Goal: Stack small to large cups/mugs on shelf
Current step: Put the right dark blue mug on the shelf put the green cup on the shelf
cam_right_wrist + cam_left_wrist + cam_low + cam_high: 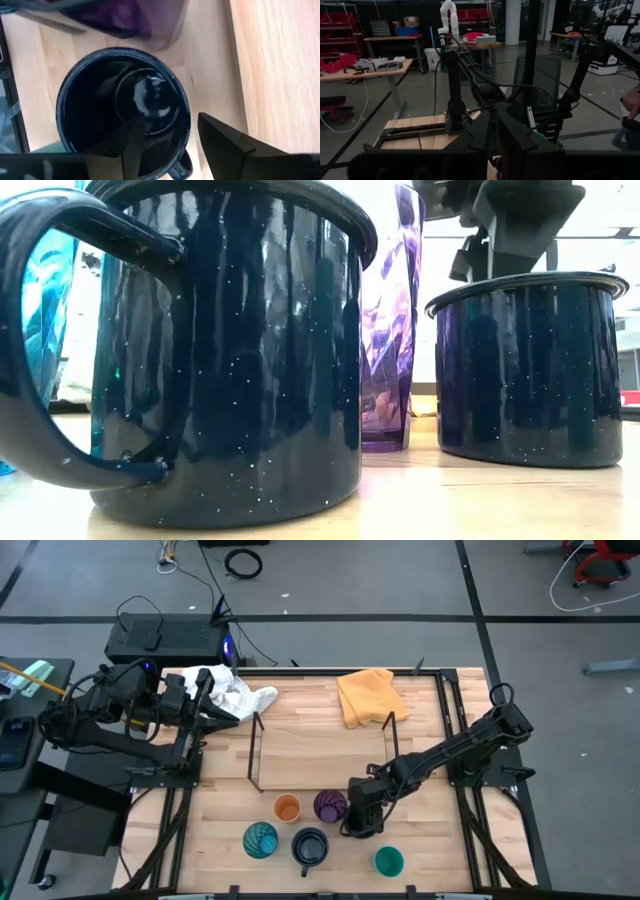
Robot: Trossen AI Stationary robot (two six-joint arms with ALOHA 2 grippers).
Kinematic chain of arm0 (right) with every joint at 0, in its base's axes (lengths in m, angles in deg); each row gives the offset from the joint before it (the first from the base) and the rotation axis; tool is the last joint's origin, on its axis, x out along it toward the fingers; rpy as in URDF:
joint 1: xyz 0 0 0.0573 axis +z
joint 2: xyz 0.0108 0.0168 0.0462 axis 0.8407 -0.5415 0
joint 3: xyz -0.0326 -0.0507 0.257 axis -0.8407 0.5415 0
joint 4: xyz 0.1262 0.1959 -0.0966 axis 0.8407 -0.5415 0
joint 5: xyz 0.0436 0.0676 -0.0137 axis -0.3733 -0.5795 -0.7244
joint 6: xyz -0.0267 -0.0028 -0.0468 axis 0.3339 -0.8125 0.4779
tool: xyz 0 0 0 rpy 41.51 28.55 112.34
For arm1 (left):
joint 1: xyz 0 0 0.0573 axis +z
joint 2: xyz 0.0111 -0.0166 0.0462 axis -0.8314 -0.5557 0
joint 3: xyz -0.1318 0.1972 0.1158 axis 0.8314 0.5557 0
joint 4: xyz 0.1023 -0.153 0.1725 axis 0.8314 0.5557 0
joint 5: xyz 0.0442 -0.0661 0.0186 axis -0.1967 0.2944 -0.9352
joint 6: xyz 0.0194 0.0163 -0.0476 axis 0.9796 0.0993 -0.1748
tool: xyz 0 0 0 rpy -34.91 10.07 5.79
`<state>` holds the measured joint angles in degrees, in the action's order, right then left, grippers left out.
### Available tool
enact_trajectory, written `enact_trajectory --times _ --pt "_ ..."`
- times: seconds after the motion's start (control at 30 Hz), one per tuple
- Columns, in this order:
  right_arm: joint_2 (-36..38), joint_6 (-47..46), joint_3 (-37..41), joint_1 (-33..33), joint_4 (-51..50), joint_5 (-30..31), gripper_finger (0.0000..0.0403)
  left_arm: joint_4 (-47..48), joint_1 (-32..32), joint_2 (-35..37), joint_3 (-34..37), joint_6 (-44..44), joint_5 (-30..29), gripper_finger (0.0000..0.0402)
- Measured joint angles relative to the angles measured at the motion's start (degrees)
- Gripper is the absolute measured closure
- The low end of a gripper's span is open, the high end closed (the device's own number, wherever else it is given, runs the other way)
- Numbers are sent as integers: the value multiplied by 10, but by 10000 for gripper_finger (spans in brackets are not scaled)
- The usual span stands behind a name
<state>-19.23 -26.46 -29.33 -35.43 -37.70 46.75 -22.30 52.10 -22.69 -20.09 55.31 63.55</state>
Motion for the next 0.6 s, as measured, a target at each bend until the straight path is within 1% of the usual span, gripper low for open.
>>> enact_trajectory --times 0.2,0.33,0.43,0.6 --pt "0 1 3 -4 3 7 213 0 0 0 0 1 0 364" --pt "0 -11 32 -8 26 2 213 0 0 0 0 1 0 367" --pt "0 -24 52 -8 45 -1 213 0 0 0 0 1 0 364" --pt "0 -34 52 -9 56 -1 215 0 0 0 0 1 0 359"
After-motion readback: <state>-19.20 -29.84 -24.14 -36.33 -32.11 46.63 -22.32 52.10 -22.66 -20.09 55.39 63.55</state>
